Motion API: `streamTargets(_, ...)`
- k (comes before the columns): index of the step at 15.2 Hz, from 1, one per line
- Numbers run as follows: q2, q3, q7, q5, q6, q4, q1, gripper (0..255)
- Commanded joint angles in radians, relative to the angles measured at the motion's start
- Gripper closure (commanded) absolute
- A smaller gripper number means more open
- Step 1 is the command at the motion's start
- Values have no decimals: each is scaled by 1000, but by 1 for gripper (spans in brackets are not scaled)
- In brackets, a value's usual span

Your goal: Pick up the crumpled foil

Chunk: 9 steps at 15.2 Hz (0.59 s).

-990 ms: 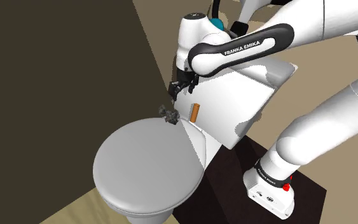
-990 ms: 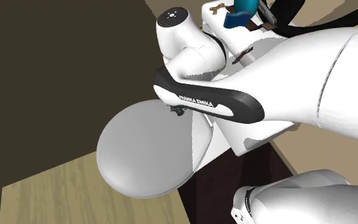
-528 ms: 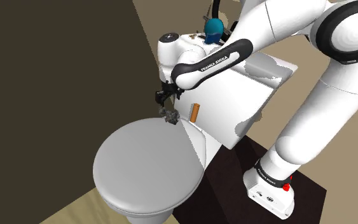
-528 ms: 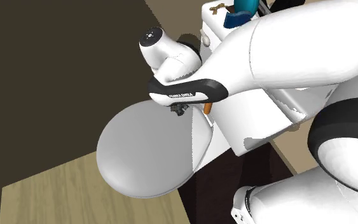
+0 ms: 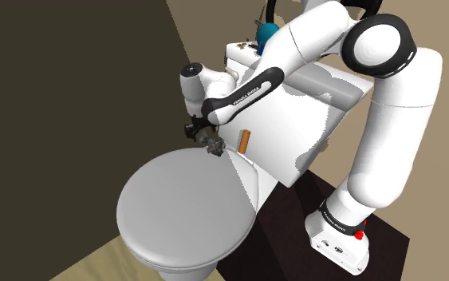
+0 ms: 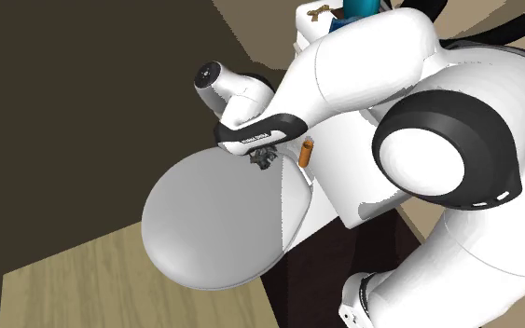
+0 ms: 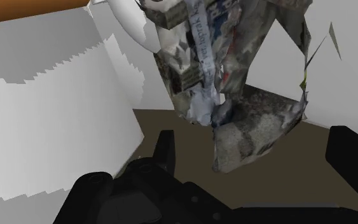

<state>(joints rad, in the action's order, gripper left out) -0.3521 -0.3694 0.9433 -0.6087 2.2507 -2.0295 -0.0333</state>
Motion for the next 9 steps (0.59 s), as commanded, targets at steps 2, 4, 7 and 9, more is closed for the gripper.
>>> streamTargets(2, -33, 11, 24, -26, 22, 3, 7, 0)
streamTargets(4, -52, 18, 39, -42, 38, 2, 12, 0)
streamTargets(7, -60, 21, 43, -47, 41, 6, 13, 255)
streamTargets(9, -62, 21, 43, -47, 41, 8, 14, 255)
